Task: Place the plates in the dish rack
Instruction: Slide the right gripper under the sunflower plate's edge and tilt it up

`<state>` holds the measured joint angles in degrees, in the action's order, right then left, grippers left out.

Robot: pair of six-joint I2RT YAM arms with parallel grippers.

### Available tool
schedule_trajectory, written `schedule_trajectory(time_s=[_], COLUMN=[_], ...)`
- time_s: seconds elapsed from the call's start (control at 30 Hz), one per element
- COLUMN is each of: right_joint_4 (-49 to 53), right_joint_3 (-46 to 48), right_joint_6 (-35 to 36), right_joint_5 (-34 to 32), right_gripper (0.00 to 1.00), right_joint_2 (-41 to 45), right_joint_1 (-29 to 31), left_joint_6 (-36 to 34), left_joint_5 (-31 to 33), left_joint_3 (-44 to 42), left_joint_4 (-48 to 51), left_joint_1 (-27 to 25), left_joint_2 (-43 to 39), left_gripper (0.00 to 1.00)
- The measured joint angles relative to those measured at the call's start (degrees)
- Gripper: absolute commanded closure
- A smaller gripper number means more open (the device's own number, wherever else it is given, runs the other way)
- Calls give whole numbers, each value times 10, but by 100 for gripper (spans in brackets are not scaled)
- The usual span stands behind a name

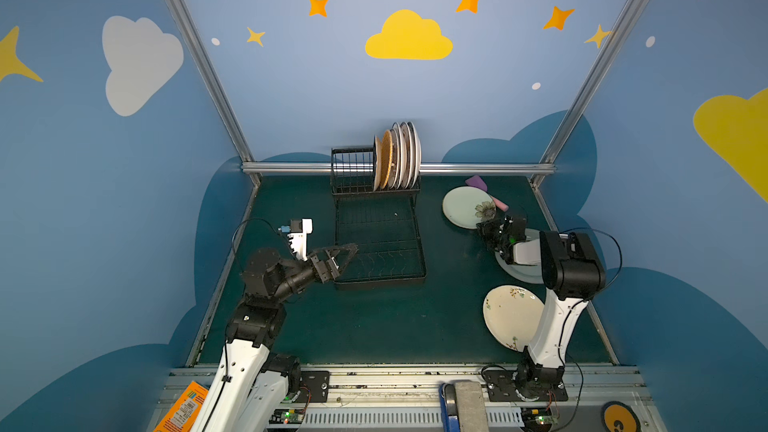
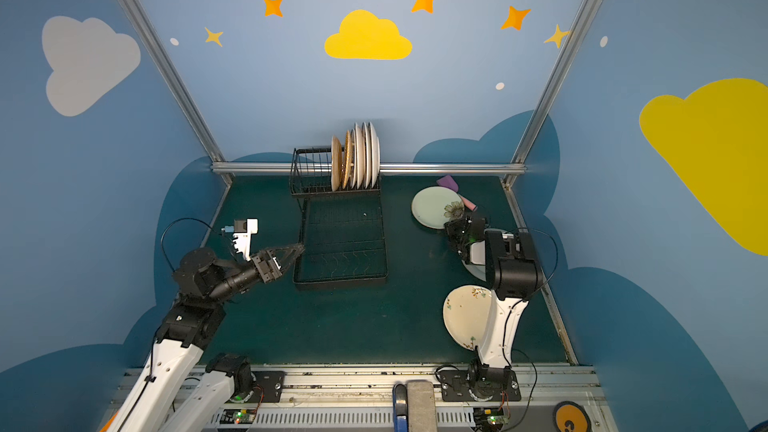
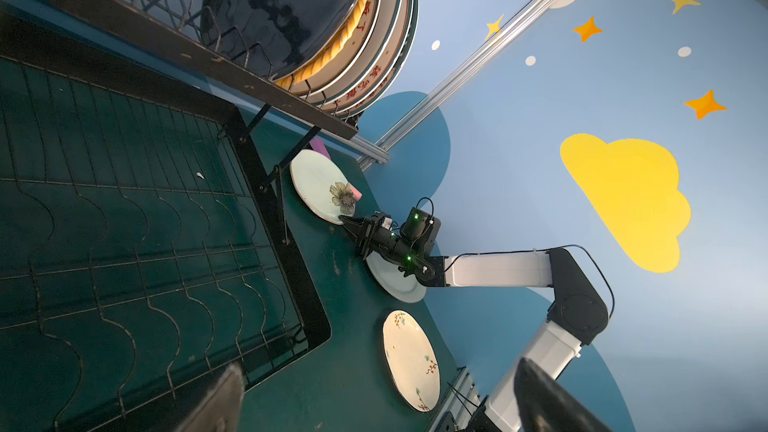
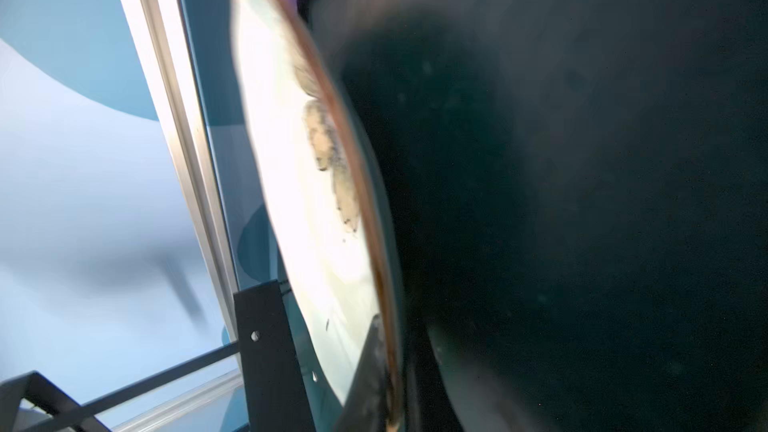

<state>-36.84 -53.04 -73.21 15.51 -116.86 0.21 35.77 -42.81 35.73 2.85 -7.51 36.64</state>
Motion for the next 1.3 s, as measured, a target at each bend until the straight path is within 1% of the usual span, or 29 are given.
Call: schedule_trajectory(time_s=[0.37, 0.53, 0.97, 1.17, 1.3], right_joint_4=[11, 37, 100, 138, 156], right_joint_3=[39, 33, 15, 15, 16], right_joint_6=[20, 40, 45, 47, 51], right_joint_5=[13, 40, 90, 108, 127], right_gripper=[100, 100, 100, 100, 100], right_joint_2=[37, 44, 53, 97, 143], right_joint_1=[0, 0, 3, 3, -3], left_joint_6=[-2, -2, -2, -2, -2], left_joint_5=[0, 0, 8, 19, 31], left_joint_3=[0, 0, -1, -11, -27], left_joint_4=[1, 2, 9, 6, 0], left_joint_1=[15, 16, 18, 19, 19], left_joint_2=[0, 0, -2, -10, -19], left_gripper=[0, 0, 0, 0, 0])
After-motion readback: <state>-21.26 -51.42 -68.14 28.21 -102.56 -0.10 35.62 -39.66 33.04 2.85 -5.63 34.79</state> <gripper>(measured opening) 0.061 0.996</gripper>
